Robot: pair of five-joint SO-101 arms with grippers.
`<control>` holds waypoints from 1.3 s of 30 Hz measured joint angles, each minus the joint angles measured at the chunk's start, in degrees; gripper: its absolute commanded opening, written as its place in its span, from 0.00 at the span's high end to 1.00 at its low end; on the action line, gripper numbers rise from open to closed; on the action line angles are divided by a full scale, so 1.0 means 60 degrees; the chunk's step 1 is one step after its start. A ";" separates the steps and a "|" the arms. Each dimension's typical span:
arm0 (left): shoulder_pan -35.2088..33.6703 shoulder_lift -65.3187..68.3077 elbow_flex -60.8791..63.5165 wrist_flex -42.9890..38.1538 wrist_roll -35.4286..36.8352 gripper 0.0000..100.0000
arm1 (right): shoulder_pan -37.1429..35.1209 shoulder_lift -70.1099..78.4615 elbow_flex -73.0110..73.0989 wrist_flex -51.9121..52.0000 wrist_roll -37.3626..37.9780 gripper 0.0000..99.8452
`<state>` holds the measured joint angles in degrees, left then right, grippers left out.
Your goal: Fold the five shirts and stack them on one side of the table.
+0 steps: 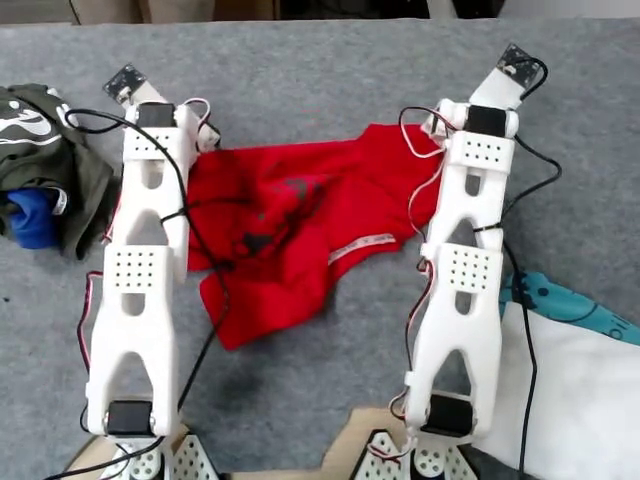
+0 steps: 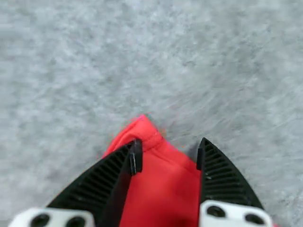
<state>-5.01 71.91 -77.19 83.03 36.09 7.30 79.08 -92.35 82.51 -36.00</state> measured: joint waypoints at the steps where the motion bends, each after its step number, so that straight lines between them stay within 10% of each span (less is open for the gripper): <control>1: -0.0059 0.0000 -0.0029 0.0147 0.0029 0.79 | 0.0000 0.0000 0.0000 0.0000 0.0000 1.00; 39: 0.0088 0.1216 -0.2037 -0.0527 0.1187 0.80 | 0.0015 0.0000 0.0000 0.0000 0.0000 1.00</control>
<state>-4.48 79.21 -89.41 79.87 43.21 7.38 79.08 -92.35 82.51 -36.00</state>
